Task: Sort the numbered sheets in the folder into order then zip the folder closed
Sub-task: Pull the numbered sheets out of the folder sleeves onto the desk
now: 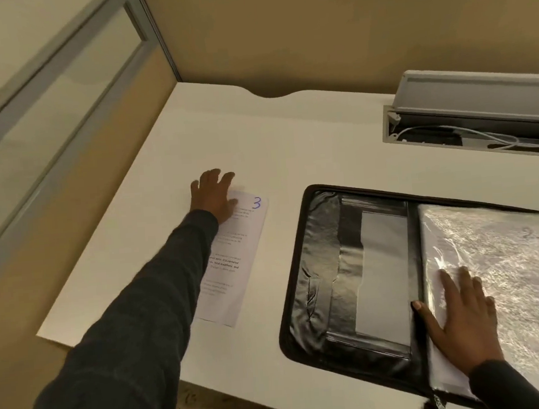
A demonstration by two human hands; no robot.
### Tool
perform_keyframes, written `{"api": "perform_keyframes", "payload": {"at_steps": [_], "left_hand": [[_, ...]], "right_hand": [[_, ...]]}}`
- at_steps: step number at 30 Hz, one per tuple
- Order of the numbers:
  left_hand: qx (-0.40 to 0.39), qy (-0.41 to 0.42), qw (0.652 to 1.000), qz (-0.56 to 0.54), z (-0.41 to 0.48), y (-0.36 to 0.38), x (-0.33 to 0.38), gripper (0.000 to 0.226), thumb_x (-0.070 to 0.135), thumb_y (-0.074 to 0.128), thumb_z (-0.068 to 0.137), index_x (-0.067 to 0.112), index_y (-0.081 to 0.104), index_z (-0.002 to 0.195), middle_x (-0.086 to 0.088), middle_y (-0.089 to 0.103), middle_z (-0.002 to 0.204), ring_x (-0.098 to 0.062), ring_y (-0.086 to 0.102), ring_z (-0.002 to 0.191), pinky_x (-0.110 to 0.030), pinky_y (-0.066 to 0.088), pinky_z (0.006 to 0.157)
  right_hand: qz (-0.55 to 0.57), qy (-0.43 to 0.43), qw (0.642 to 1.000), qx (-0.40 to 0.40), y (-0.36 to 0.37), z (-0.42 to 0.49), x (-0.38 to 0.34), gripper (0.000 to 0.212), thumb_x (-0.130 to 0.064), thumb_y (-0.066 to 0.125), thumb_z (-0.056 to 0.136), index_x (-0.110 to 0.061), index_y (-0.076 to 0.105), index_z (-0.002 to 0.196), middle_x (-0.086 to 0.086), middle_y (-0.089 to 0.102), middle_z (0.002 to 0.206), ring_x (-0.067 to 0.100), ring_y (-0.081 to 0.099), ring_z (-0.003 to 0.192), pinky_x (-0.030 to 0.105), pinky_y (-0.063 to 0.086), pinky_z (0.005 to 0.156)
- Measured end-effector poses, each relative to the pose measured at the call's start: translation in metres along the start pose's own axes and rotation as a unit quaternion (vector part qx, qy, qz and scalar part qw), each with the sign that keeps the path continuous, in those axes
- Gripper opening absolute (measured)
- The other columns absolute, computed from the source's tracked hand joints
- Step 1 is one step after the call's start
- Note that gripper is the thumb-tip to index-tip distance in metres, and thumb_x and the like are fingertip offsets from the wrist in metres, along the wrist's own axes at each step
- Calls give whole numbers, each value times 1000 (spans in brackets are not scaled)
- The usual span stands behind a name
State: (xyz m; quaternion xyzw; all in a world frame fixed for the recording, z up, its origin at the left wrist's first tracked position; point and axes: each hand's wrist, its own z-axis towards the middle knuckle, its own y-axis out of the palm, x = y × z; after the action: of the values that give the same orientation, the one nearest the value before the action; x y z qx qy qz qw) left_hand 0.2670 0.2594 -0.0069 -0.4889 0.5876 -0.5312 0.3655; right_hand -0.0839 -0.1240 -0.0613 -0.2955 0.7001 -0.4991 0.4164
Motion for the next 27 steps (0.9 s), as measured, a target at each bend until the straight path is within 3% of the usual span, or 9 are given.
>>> {"api": "perform_keyframes", "payload": {"at_steps": [3,7,10,20,24,27], "left_hand": [[36,-36,997,-64,-40,30,11,71,55,42,97,23,19,156,-9,11,163,-28,6,150,-48,5,120],[-24,-64,997,-29,-88,78,17,82,74,15,90,29,-8,155,-6,-18,163,-31,-14,150,-56,-6,119],[-27,-84,996,-12,-95,94,15,84,77,1,86,31,-17,153,-7,-25,160,-33,-18,148,-59,-8,117],[-24,-100,995,-18,-83,87,18,87,75,6,85,28,-15,154,-9,-23,161,-34,-17,149,-59,-7,117],[5,-100,994,-42,-92,76,43,87,71,18,90,21,-9,156,-13,-19,162,-36,-14,149,-59,-3,118],[24,-63,993,-92,-109,66,85,85,69,24,92,20,1,157,-14,-11,163,-34,-10,150,-57,-4,119]], "right_hand": [[10,2,1000,1,-1,-3,-1,94,-79,23,85,-19,25,158,14,9,168,34,7,155,57,11,122],[19,9,1000,7,-4,-10,-2,92,-76,26,86,-18,25,158,16,11,167,36,9,154,57,13,122],[14,20,1000,14,-7,-15,2,91,-75,27,86,-18,26,157,18,13,166,39,12,153,59,16,121],[-28,69,997,23,-19,-38,23,85,-71,39,89,-18,31,154,22,15,164,48,16,149,65,22,116],[-57,142,988,-12,-23,-51,34,82,-66,48,87,-27,31,156,21,4,166,52,11,147,68,24,113],[-22,162,985,-50,-24,-58,39,76,-58,54,92,-32,27,157,20,-12,166,54,-2,149,64,15,118]]}}
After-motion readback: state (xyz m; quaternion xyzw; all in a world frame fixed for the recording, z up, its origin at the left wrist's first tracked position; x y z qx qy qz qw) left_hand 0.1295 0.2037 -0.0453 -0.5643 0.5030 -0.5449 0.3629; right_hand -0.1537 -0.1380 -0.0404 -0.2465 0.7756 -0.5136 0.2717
